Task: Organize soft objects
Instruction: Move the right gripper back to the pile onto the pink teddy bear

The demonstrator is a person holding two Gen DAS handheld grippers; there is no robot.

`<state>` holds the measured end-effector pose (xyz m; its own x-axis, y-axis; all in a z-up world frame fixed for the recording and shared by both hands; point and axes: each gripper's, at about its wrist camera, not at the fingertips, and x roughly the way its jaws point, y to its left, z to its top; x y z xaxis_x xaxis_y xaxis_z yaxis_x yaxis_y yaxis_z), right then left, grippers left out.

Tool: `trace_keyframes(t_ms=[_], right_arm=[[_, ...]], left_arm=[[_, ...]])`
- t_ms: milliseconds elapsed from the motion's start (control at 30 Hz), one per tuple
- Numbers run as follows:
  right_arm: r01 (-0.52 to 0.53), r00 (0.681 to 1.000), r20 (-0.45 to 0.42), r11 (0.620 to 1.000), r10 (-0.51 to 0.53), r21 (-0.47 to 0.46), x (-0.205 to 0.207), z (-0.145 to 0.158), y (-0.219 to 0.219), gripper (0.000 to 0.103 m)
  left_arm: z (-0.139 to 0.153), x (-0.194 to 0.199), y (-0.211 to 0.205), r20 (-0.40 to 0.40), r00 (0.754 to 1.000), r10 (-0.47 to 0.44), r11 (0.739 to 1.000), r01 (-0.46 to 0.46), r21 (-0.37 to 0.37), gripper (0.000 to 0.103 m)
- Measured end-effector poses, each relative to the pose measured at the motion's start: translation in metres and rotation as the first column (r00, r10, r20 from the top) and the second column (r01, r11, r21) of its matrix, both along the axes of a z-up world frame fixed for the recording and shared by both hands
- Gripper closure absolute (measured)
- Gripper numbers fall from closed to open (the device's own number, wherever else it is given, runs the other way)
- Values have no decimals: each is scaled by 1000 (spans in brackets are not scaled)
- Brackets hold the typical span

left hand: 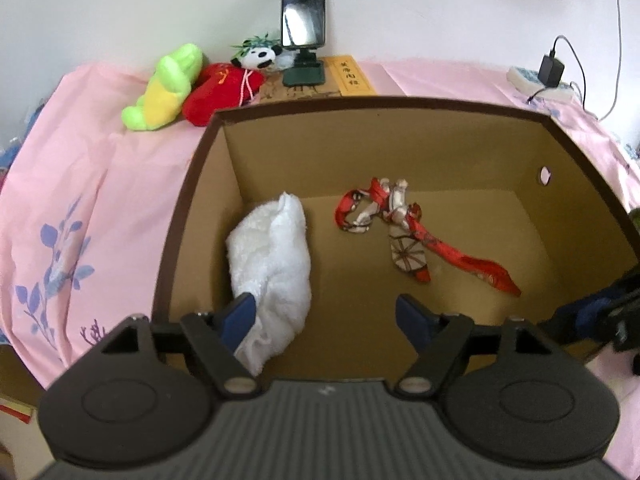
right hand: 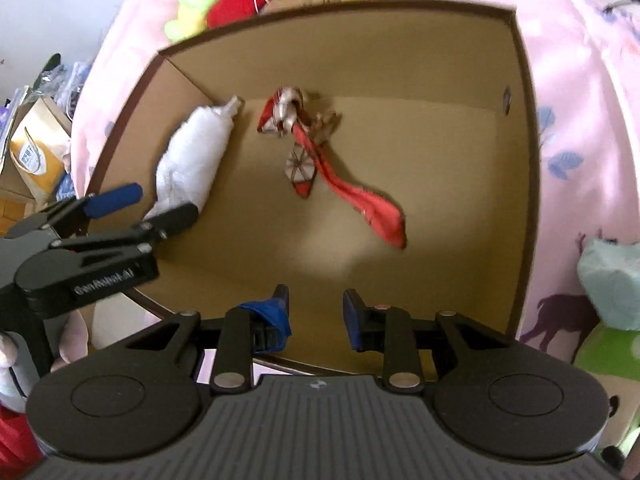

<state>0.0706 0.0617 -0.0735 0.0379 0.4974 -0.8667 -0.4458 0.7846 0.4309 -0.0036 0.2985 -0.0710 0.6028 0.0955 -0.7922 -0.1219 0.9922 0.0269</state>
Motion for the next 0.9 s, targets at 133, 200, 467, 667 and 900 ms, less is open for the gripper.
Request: trace_keyframes(t_ms=[133, 200, 467, 667, 900], right_arm=[[30, 999, 41, 999, -32, 45, 0, 9, -5, 91], [45, 995, 82, 992, -55, 116, -13, 22, -12, 90], [58, 958, 253, 953, -138, 297, -31, 41, -64, 90], [90, 919, 341, 947, -198, 307, -44, 45, -127, 89], [243, 893, 309, 928, -328, 284, -40, 27, -209, 89]], left_arm=[[7, -5, -4, -3, 1000, 28, 999, -28, -14, 26], [19, -12, -10, 37, 999, 34, 999, -34, 3, 26], [63, -29, -77, 156, 987, -34, 999, 37, -13, 23], [74, -30, -144, 196, 971, -135, 988, 148, -50, 22], [66, -27, -224, 182, 952, -244, 961, 263, -87, 23]])
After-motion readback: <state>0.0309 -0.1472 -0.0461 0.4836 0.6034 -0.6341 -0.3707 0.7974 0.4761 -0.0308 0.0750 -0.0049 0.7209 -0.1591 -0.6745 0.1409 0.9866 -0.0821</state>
